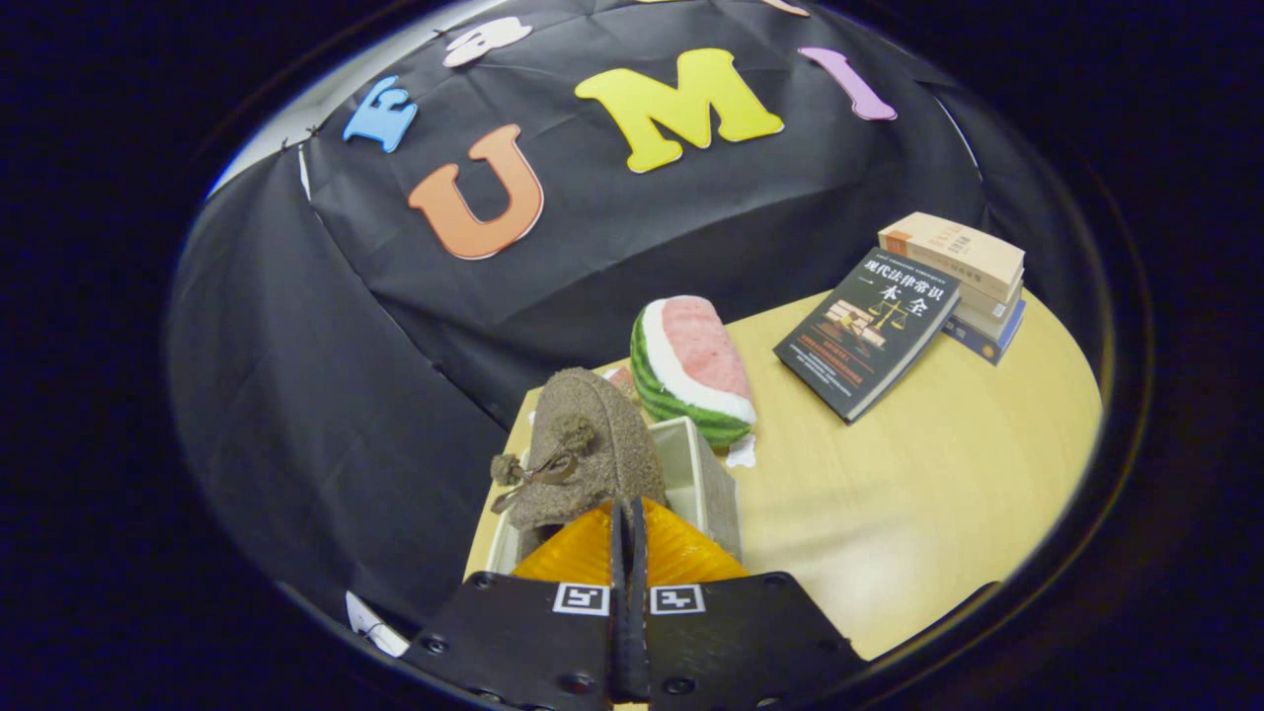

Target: Open the storage box then place both shoes into the box .Put the left shoe in first, then the right shoe, with the right side of both shoes facing outward in a uniform manner.

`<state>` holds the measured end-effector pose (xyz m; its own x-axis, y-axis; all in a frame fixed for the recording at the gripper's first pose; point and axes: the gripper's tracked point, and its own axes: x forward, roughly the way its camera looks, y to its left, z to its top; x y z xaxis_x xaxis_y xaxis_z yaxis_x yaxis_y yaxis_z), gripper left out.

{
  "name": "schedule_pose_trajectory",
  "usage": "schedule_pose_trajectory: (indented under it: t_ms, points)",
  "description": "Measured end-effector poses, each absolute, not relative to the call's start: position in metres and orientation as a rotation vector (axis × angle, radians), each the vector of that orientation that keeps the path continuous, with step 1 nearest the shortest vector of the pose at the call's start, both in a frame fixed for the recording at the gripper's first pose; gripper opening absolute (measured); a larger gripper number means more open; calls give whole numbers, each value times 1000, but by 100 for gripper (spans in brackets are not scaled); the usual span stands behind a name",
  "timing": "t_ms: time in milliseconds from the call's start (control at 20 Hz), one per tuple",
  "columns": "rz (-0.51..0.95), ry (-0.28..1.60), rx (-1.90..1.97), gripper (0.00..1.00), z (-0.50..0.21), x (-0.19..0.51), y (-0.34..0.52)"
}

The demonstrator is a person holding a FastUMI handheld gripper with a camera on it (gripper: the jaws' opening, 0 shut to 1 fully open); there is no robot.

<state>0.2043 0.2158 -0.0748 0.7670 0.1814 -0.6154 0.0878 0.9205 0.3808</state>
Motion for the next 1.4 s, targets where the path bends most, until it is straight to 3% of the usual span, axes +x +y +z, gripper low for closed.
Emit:
schedule_pose_trajectory:
  t_ms: [650, 950, 1000, 1100, 1400]
  points:
    - [-61, 745, 325, 1, -127, 204, 216]
    - [-51, 723, 289, 10, -117, 202, 220]
    - [-45, 708, 280, 19, -111, 202, 220]
    - [-23, 670, 263, 28, -98, 201, 220]
    - [25, 481, 205, 77, -41, 181, 199]
